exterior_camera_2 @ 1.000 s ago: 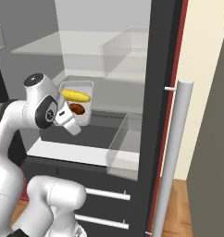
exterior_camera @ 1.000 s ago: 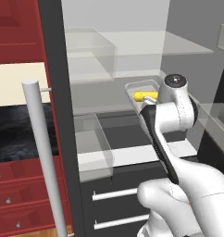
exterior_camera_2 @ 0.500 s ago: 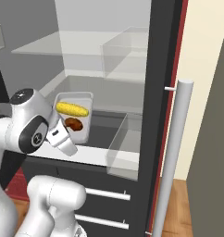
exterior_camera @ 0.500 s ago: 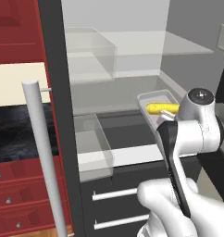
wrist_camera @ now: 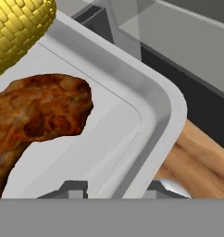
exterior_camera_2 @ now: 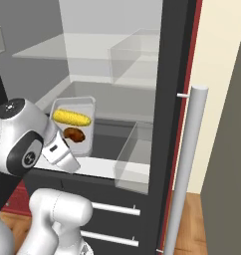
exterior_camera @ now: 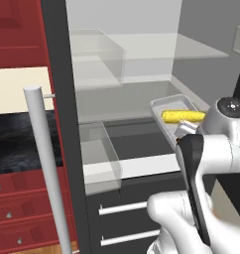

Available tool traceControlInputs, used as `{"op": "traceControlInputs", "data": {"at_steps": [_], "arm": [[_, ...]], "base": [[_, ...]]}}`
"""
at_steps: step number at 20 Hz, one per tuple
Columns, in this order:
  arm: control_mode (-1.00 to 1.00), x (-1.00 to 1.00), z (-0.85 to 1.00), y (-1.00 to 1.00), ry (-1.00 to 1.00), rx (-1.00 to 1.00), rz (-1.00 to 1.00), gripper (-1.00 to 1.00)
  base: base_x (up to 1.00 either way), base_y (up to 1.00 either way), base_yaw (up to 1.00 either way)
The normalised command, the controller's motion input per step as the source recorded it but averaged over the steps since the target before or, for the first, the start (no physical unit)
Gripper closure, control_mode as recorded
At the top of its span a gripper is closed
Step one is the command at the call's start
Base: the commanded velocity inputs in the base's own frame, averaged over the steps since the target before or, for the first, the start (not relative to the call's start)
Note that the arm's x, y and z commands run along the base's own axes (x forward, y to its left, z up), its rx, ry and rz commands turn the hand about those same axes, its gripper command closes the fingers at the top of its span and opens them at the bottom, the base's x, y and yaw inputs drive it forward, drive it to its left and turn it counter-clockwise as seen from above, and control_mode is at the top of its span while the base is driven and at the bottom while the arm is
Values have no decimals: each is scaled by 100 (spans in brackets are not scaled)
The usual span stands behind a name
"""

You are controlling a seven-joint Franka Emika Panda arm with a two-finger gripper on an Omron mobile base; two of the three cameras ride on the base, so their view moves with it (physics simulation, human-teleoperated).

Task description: Place the tupperware containing the chicken drumstick and corn meal in the microwave. Close the microwave door and press the start button to reheat the meal.

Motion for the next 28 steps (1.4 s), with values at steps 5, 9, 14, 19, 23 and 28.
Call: {"op": "traceControlInputs", "data": {"at_steps": [5, 9, 14, 19, 23, 28], "arm": [[-100, -1, 26, 0, 0, 0, 3, 100], [-100, -24, 0, -3, 0, 0, 0, 100], [-100, -87, 0, 0, 0, 0, 3, 100], [-100, -14, 11, -1, 1, 0, 4, 100], [-100, 17, 7, -8, 8, 1, 6, 100], [-100, 36, 0, -5, 12, 0, 3, 100]], "base": [[0, 0, 0], [0, 0, 0], [0, 0, 0], [0, 0, 0], [0, 0, 0], [0, 0, 0]]}}
